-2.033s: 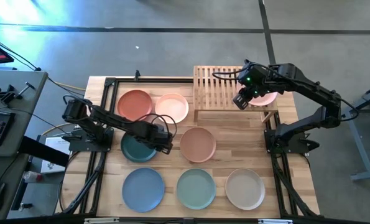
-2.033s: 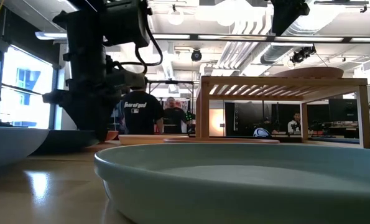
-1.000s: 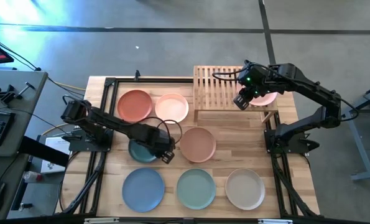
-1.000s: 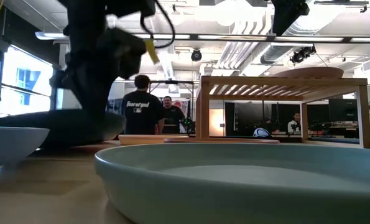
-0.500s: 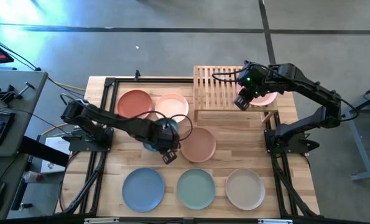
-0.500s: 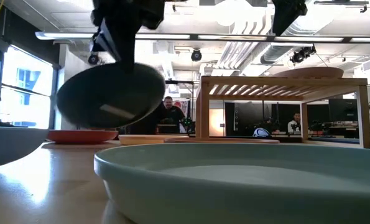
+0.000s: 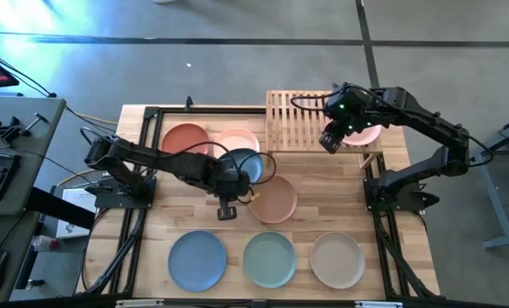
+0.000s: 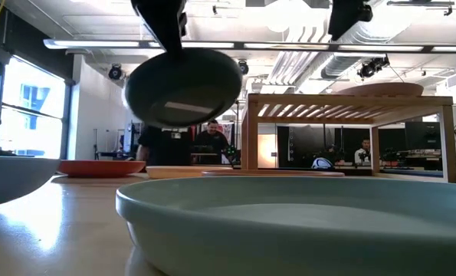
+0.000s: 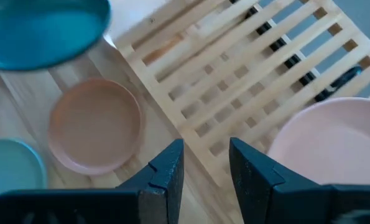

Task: Place and stack plates onto a shelf
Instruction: Stack the green plate on top of the light pink plate on the shelf

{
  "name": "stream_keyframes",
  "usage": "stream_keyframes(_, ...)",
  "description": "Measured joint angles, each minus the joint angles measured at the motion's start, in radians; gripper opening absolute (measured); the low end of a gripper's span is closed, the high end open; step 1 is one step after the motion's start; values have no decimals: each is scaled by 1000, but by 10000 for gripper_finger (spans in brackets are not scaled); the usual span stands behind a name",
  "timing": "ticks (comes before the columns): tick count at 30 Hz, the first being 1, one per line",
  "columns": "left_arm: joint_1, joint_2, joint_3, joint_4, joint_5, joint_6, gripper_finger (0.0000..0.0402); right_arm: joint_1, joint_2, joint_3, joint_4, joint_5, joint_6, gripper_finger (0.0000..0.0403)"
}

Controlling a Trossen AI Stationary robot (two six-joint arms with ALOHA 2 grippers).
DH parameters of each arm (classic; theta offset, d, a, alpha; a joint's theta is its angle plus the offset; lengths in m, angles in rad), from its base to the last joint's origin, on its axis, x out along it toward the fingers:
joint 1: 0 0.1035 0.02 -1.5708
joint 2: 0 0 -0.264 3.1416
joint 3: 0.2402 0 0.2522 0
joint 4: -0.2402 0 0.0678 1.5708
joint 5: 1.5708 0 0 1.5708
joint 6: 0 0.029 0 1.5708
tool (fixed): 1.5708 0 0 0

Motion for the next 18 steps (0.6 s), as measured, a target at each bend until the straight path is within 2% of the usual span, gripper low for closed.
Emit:
stream_keyframes(6,30,0,50,-60,-12,276,1,0,0,0,38,-2,102,106)
stream_keyframes(13,51,0,109,-72,-95,606,1,0,0,0,47,-2,232,106)
stream_keyframes(18,51,-1,147,-71,-153,784,1,31,0,0,47,-9,330,106)
